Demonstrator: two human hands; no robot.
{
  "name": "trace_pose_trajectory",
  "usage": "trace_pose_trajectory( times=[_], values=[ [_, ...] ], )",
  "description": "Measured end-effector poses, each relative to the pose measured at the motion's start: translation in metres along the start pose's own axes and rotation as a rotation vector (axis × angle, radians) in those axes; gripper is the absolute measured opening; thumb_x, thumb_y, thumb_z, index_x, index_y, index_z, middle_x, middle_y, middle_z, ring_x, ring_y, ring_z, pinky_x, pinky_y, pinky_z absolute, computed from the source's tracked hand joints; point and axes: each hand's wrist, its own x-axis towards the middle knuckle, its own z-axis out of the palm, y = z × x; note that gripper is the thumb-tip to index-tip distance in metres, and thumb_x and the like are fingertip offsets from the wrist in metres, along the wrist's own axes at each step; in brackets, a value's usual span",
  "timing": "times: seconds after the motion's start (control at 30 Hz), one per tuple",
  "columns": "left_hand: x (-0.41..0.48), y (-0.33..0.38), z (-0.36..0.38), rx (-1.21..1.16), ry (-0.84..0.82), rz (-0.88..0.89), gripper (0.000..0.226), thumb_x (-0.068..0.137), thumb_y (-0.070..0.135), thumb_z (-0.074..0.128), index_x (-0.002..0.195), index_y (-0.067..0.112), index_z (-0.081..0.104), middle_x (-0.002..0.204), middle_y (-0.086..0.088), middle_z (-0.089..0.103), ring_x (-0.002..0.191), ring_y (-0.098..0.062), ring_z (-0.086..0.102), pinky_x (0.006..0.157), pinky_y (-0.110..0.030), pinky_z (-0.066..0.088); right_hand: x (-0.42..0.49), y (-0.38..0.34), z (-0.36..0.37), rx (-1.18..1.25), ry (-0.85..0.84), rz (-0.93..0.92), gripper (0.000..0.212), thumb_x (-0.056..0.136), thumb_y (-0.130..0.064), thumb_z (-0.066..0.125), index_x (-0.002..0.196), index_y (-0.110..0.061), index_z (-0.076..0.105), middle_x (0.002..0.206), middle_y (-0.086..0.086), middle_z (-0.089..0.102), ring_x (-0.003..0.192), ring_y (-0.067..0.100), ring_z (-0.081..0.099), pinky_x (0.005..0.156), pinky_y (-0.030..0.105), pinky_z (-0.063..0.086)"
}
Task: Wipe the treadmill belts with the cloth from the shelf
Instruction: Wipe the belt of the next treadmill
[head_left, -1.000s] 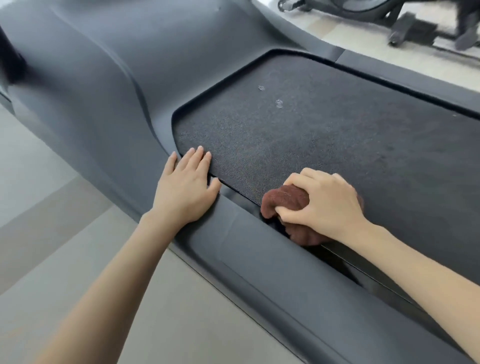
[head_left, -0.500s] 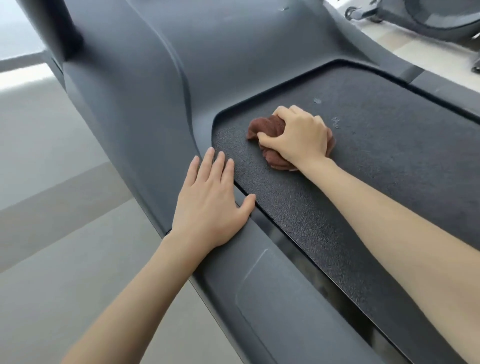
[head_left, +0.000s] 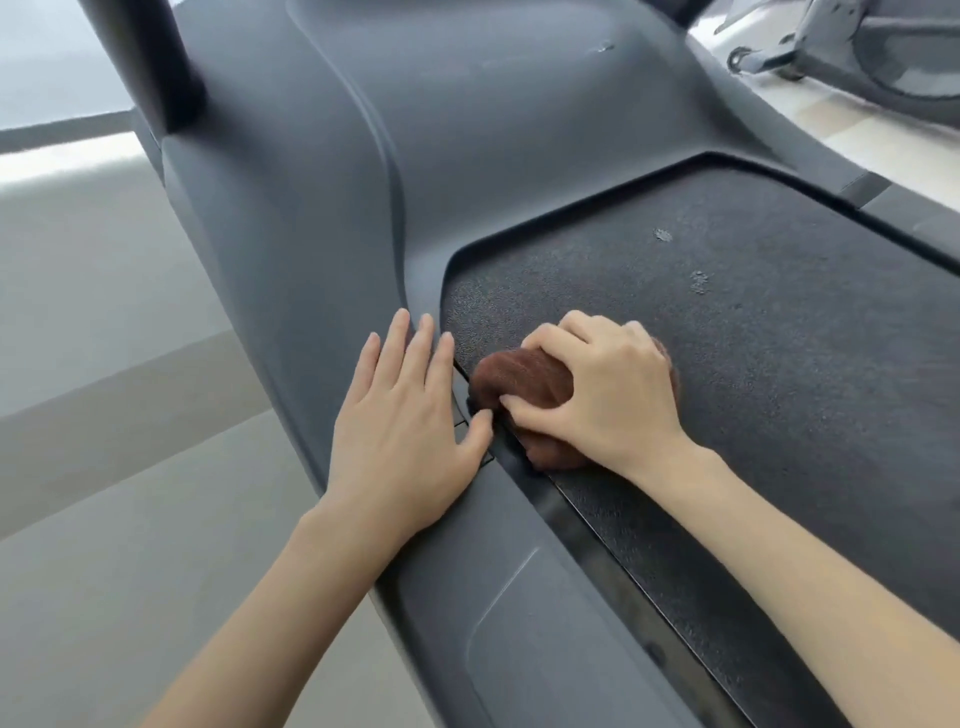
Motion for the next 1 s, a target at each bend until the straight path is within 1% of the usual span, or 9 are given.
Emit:
trace_pose_trajectory(
  times=[0.13,0.23,0.37,0.5,0.6,0.67,0.77,0.87,1.0],
  values=[
    [0.0,0.002,0.004,0.017,-0.004,0.005,0.076,0.084,0.051,0.029,0.137,0.0,0.046,0.146,-0.018,0.04,0.141,-0.031,0.026,0.112,-0.042,0.01,0.023,-0.002,0.015,-0.028,-0.012,0.111,0.043,0.065,-0.063,0.05,0.084,-0.027,0.064,0.076,-0.003,0.06,0.076,0.025,0.063,0.071,0.038,0.043],
    [0.0,0.001,0.004,0.008,0.023,-0.004,0.072,0.082,0.047,0.036,0.134,-0.002,0.049,0.143,-0.019,0.043,0.139,-0.033,0.03,0.111,-0.044,0.014,0.066,0.0,0.04,-0.094,-0.018,0.183,0.042,0.07,-0.061,0.058,0.09,-0.025,0.063,0.085,-0.001,0.062,0.083,0.027,0.062,0.075,0.037,0.039],
    [0.0,0.003,0.001,-0.022,0.007,-0.012,0.071,0.08,0.045,0.037,0.131,-0.002,0.051,0.141,-0.02,0.046,0.137,-0.033,0.034,0.11,-0.043,0.015,0.108,0.009,0.054,-0.13,-0.083,0.27,0.043,0.075,-0.057,0.06,0.104,-0.026,0.061,0.098,0.001,0.062,0.095,0.028,0.06,0.08,0.036,0.036],
    [-0.001,0.002,0.001,-0.006,0.015,-0.005,0.072,0.082,0.047,0.032,0.134,0.0,0.049,0.144,-0.017,0.044,0.139,-0.032,0.031,0.112,-0.04,0.01,0.103,0.011,0.049,-0.111,-0.113,0.23,0.045,0.077,-0.056,0.061,0.109,-0.025,0.06,0.1,0.003,0.061,0.099,0.029,0.058,0.085,0.037,0.036],
    [0.0,0.001,0.002,0.006,0.018,0.021,0.075,0.083,0.051,0.026,0.138,0.002,0.045,0.147,-0.016,0.039,0.142,-0.03,0.025,0.113,-0.038,0.005,0.082,0.01,0.024,-0.106,-0.236,0.203,0.046,0.078,-0.058,0.06,0.11,-0.025,0.059,0.101,0.004,0.06,0.1,0.029,0.058,0.088,0.039,0.037],
    [0.001,0.0,0.002,0.011,0.015,0.032,0.077,0.083,0.052,0.023,0.139,0.004,0.044,0.15,-0.016,0.035,0.143,-0.03,0.021,0.114,-0.039,0.004,0.048,0.014,0.0,-0.103,-0.254,0.181,0.046,0.075,-0.062,0.057,0.105,-0.027,0.059,0.095,0.001,0.06,0.097,0.028,0.06,0.085,0.039,0.039],
    [0.002,-0.001,0.003,0.021,-0.011,0.044,0.079,0.082,0.055,0.02,0.139,0.006,0.045,0.151,-0.016,0.031,0.144,-0.032,0.018,0.114,-0.041,0.003,-0.024,0.029,-0.037,-0.134,-0.165,0.207,0.046,0.066,-0.065,0.048,0.092,-0.03,0.062,0.081,-0.004,0.058,0.084,0.025,0.063,0.075,0.039,0.044],
    [0.006,0.004,0.001,0.01,-0.06,0.058,0.083,0.082,0.06,0.014,0.141,0.01,0.042,0.154,-0.013,0.026,0.145,-0.028,0.012,0.116,-0.047,0.005,-0.078,0.055,-0.07,-0.21,-0.098,0.282,0.045,0.065,-0.065,0.048,0.09,-0.031,0.064,0.078,-0.005,0.058,0.08,0.025,0.064,0.071,0.038,0.046],
    [0.037,0.029,0.003,-0.057,-0.152,0.161,0.087,0.073,0.067,-0.001,0.15,0.033,0.019,0.16,0.003,0.005,0.146,-0.021,-0.005,0.116,-0.04,-0.004,-0.086,0.092,-0.081,-0.253,-0.023,0.371,0.049,0.065,-0.064,0.047,0.088,-0.026,0.067,0.077,-0.002,0.062,0.078,0.027,0.066,0.07,0.038,0.047]
  ],
)
